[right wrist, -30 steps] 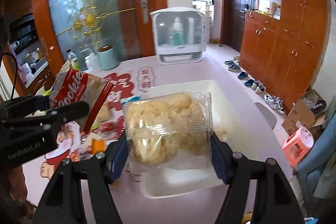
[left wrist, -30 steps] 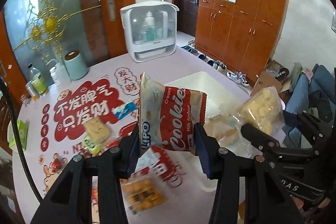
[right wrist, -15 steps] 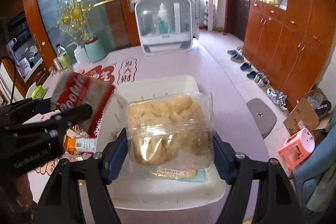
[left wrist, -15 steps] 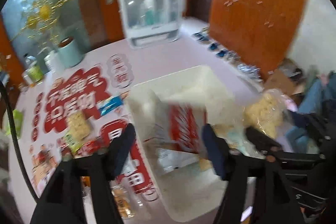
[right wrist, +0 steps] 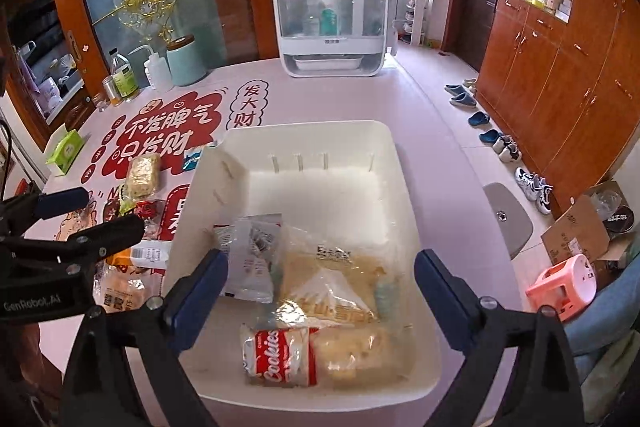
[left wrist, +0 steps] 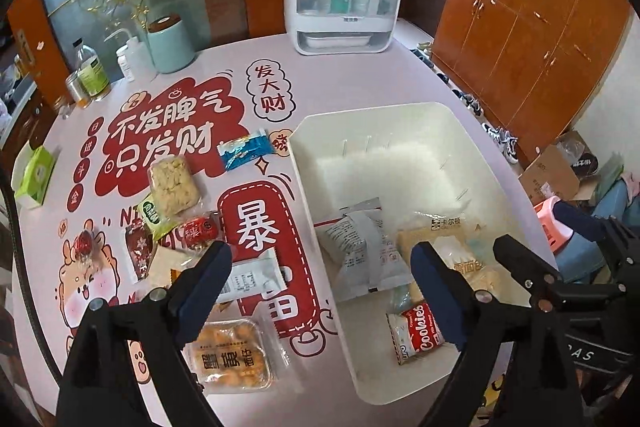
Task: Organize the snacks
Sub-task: 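Withdraw both tools from the bin back toward the remaining snacks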
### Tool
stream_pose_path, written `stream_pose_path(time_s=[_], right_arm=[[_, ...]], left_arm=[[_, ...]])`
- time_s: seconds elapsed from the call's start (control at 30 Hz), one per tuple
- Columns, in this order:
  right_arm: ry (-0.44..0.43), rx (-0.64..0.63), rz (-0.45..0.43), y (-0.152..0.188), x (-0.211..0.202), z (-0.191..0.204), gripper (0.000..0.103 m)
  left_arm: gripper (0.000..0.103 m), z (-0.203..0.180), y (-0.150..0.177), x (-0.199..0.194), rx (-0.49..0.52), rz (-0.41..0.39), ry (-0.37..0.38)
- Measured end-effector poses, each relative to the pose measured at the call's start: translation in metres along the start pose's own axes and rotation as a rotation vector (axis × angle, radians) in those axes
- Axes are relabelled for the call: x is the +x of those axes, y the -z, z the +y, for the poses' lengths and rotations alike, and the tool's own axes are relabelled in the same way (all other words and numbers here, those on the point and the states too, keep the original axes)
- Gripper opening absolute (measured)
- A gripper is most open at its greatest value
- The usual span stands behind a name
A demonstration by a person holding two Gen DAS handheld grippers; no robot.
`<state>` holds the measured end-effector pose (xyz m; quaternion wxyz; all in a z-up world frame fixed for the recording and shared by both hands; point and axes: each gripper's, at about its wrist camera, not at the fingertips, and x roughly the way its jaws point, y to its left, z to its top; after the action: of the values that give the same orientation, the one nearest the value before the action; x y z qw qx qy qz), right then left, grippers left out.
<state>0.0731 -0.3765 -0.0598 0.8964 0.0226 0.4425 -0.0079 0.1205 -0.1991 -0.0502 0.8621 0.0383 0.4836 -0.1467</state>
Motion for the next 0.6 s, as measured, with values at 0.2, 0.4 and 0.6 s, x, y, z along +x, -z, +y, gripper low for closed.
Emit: stream_pose_path(time_s=[0.2, 0.4, 0.6], right_arm=[[-0.028, 0.009, 0.007, 0.002, -0.001, 0.011, 0.095], [-0.057, 0.006, 0.013, 0.001, -0.004, 0.03, 0.095], [-0.085, -0.005, -0.036, 0.0, -0.015, 0.053, 0.095]], left_arm=[[0.09, 0.011, 0.005, -0.015, -0.006, -0.037, 0.003], [0.09, 0.026, 0.013, -0.033, -0.012, -0.072, -0.005], [0.09, 0.048, 0.022, -0.049, -0.027, -0.104, -0.011]])
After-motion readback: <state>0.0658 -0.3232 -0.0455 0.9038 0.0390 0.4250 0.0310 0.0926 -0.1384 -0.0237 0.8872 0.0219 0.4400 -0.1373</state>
